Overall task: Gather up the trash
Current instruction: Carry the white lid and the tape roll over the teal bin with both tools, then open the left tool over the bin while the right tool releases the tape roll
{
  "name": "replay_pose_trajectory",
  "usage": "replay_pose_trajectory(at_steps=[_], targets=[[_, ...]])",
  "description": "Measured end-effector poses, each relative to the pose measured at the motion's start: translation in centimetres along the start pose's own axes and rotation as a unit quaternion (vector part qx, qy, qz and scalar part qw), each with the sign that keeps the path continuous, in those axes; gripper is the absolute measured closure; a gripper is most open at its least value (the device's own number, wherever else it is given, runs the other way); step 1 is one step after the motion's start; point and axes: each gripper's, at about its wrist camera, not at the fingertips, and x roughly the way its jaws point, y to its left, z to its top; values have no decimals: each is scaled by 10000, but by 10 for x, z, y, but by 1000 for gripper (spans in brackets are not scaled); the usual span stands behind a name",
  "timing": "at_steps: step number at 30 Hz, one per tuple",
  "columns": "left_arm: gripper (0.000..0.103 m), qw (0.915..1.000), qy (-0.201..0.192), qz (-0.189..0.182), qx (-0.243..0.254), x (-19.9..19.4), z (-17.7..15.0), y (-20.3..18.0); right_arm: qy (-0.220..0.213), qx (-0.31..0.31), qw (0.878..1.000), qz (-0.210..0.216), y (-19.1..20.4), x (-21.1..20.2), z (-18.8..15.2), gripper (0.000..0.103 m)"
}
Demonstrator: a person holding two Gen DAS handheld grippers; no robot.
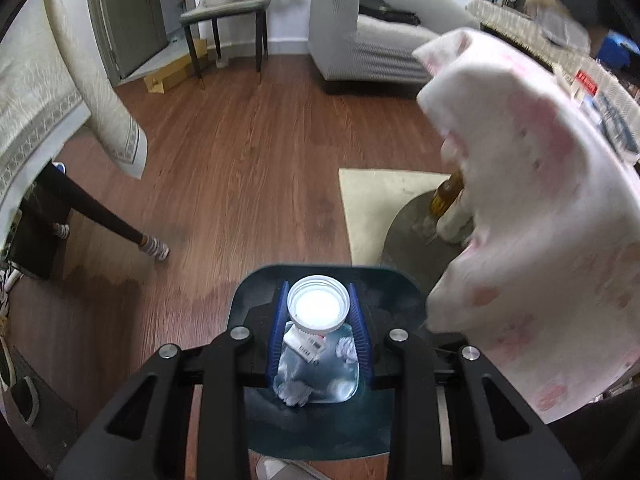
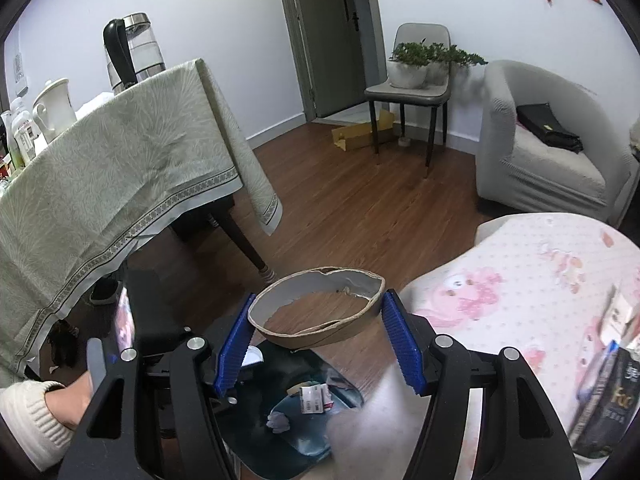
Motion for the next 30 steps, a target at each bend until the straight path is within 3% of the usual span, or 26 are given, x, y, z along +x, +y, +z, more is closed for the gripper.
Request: replay_pose_trajectory(at_steps=[8,13,18,23,26,30], targets=[[70,9980,598,-59,-200,34,-23,17,316,30,9994,110,15,27,-1,38],[70,9968,726,-122,-322,40,-29,24,511,-54,9986,133,24,40,-5,38],[67,9969,676,-184,-371,36,-27,28,636,-61,9979,132,27,48,-6,38],[56,9970,605,-200,-450,30,-26,34,736,-77,9971,158,32,57,-8,38],[45,9972,489,-119,-551,23,-24,44,791,-119,9966,184,37,62,-10,38],[41,9971,121,39,-746,0,-16,58,950,-157,9950,265,45,73,-16,39]])
